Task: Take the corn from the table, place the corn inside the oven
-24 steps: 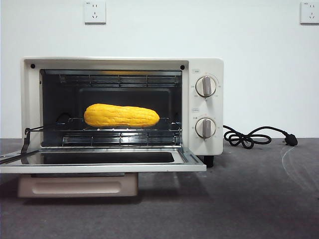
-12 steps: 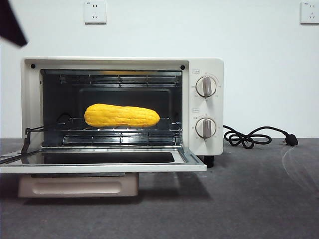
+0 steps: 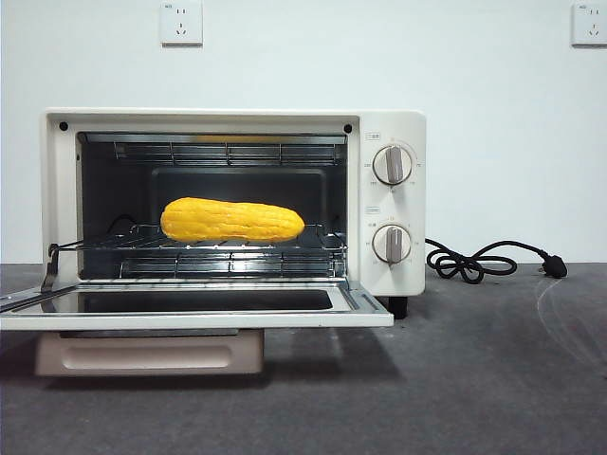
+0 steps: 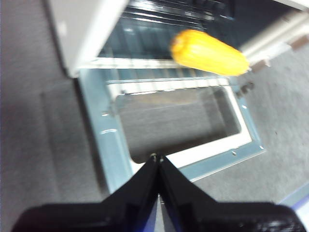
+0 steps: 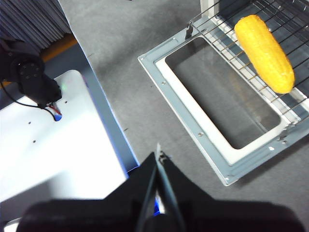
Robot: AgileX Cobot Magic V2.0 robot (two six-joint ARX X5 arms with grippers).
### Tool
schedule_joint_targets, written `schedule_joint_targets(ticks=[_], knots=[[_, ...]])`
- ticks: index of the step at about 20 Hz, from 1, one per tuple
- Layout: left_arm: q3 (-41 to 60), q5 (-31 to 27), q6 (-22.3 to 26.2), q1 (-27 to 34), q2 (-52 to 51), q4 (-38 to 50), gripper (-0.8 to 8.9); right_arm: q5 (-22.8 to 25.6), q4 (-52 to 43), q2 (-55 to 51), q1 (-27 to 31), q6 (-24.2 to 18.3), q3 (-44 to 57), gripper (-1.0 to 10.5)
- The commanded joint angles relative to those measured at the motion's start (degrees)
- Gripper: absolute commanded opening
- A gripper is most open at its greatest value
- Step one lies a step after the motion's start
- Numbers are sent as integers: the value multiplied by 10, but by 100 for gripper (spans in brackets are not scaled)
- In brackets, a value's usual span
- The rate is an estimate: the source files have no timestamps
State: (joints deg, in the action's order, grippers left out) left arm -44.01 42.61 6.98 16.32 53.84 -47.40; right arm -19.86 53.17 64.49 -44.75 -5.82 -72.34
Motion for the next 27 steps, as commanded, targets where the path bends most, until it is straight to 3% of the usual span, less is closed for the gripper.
schedule_joint_targets(ticks=[1,10,16,19,27], knots=[[6,0,1,7,36,8,-8,-3,2,2,18,-20,-2,-8],[6,-7,1,6,224,45,-8,-3,8,2,43,-34,-2,-8],[6,-29,-21,2,293,65,-8,-3,8,2,43,-34,-2,-8],[6,-80,-30,-15,306,77,-8,-3,8,2,43,-34,-2,-8],[6,-94,-50,-93,349,124,-8,-3,9,2,43,-32,-2,-8]])
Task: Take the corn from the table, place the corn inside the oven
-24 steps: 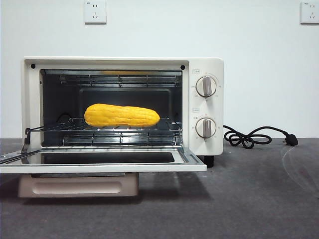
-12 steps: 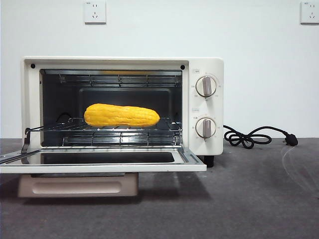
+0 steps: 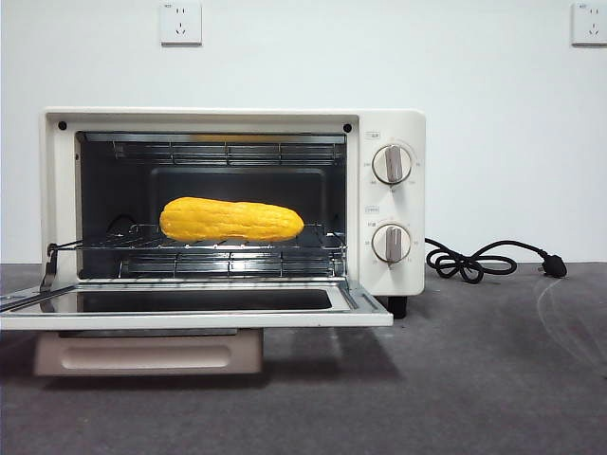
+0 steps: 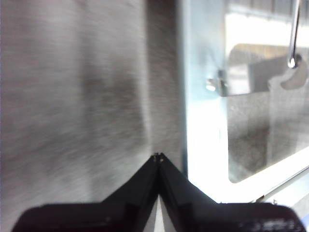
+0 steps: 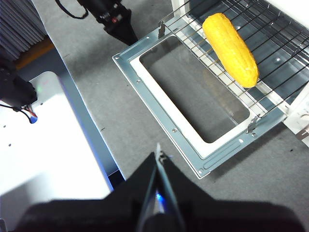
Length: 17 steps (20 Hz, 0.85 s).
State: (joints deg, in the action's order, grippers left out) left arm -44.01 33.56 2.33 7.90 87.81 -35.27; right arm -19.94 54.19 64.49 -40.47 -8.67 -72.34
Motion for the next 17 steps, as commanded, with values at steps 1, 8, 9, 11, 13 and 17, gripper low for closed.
schedule_joint_targets(ticks=[1,8,9,11,13,17], knots=[[6,-3,-4,-12,14,3,-8,-2,-2,2,0,-4,-2,-8],[5,16,10,0,20,-27,-8,-2,-2,2,0,-4,-2,-8],[5,29,10,5,20,-30,-8,-2,-2,2,0,-4,-2,-8],[5,80,11,23,18,-33,-8,-2,-2,2,0,-4,-2,-8],[4,152,10,43,15,-32,-8,-2,-2,2,0,-4,-2,-8],[3,287,9,87,2,-27,-8,-2,-2,2,0,-4,-2,-8]])
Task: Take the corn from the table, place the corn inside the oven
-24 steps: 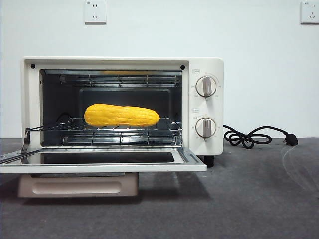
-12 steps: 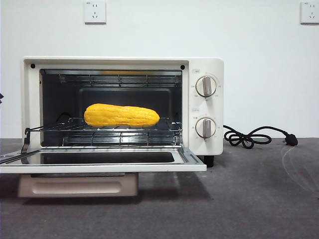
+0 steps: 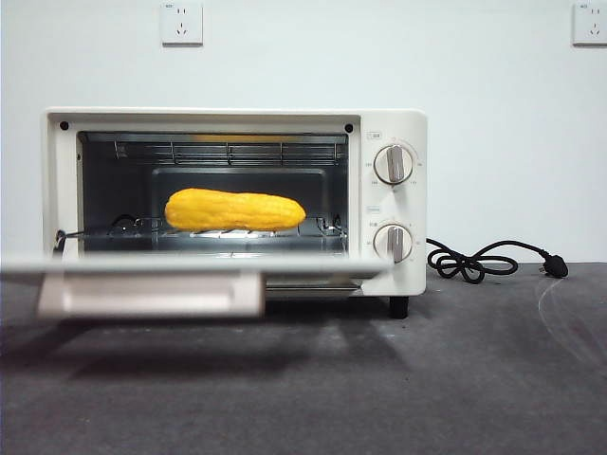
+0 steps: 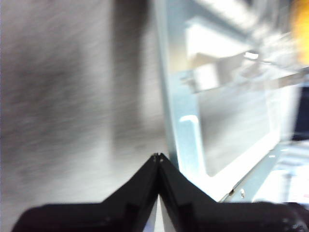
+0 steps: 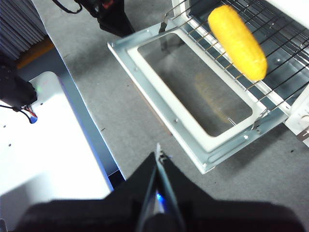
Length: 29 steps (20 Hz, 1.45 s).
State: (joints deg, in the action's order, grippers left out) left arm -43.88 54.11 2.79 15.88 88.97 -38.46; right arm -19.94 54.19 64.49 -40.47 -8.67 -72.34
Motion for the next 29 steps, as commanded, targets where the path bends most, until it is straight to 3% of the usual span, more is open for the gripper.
schedule_joint_targets(ticks=[1,3,6,9,22,26,29], knots=[[2,121,5,19,-14,9,-8,-2,-2,2,0,-4,-2,-8],[2,199,-5,40,-26,32,-8,-2,-2,2,0,-4,-2,-8],[1,278,-77,65,-52,113,-8,-2,-2,2,0,-4,-2,-8],[-14,277,-118,69,-91,144,-8,-2,-1,2,0,-3,-2,-8],[-31,240,-133,19,-312,81,-8,0,-3,2,0,-3,-2,-8],[-31,197,-134,-3,-389,57,-7,3,-7,2,0,-3,-2,-5],[-31,132,-147,-16,-449,33,-7,18,-15,2,0,-3,-2,-3]])
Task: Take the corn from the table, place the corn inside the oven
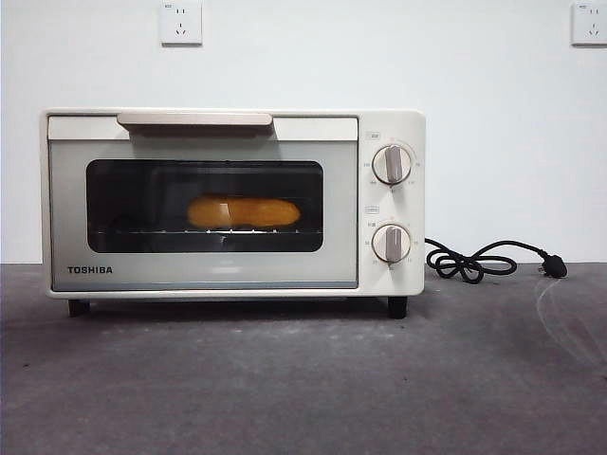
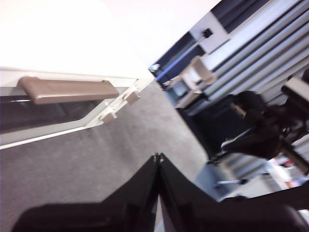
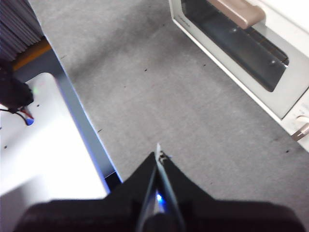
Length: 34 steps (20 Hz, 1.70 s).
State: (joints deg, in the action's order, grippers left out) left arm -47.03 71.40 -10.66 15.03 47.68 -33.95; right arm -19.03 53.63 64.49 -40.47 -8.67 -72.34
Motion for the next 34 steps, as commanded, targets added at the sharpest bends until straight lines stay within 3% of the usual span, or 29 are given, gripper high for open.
schedule_joint_targets(ticks=[1,9,14,17,31,34], knots=[[0,-67,-21,-12,-57,-21,-7,16,-10,2,0,-3,-2,-3],[0,-215,-77,-27,-200,-40,-7,71,-16,2,0,6,-2,-3],[0,-345,-48,-27,-251,-122,-7,104,-35,2,0,57,-2,-3],[0,-395,-23,-27,-263,-162,-7,111,-46,2,0,72,-2,-3],[0,-395,-14,-36,-262,-171,-4,111,-40,2,0,71,-2,-2],[0,-395,-32,-36,-262,-189,-4,111,-40,2,0,71,-2,-2]])
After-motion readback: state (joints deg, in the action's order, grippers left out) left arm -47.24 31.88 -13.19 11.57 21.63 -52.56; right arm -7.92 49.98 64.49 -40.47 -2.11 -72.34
